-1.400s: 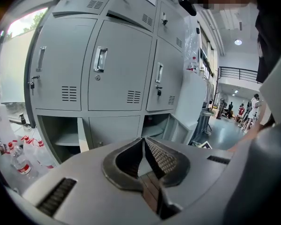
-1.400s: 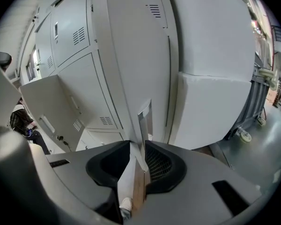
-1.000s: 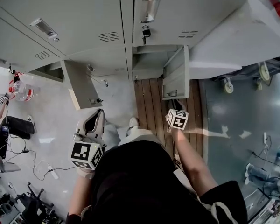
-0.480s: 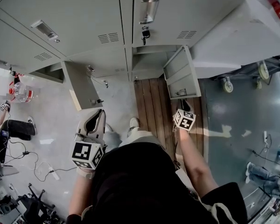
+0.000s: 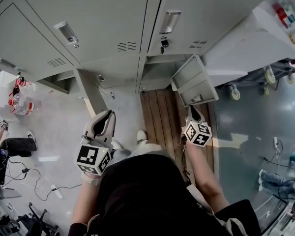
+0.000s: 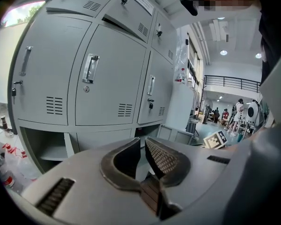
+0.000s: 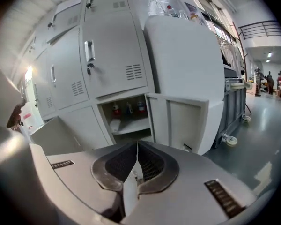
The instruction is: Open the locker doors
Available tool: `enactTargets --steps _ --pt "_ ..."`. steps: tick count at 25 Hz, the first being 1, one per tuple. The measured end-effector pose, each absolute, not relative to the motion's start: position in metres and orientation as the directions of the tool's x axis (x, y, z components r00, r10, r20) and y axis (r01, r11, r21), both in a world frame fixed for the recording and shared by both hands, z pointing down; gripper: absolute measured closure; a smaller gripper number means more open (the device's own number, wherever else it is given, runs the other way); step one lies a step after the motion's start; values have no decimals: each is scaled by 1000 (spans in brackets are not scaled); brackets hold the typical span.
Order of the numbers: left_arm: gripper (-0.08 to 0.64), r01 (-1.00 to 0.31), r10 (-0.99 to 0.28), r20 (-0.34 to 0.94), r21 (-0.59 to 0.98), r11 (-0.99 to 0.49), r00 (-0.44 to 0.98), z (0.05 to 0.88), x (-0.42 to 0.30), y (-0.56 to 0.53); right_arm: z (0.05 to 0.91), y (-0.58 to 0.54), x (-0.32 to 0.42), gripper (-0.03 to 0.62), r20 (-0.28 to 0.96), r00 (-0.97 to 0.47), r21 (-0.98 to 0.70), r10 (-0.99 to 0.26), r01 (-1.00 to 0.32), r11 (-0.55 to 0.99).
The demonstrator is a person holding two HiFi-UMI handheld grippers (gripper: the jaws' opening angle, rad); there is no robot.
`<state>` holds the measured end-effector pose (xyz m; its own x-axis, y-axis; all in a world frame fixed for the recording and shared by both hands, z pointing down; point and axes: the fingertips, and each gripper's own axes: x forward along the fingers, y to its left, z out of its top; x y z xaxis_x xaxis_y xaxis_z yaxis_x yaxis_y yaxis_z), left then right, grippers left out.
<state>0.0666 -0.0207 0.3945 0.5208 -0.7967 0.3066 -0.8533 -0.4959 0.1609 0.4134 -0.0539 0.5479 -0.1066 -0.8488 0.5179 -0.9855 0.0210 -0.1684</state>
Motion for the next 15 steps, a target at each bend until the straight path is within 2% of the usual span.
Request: enactTargets --steps 9,15 --pt "525 -810 -779 223 145 -569 587 345 47 -15 409 -45 297 563 359 -339 -237 -869 -934 266" --pt "525 -788 -770 168 123 -603 616 318 32 0 333 -20 231 563 234 -477 -177 -847 -878 445"
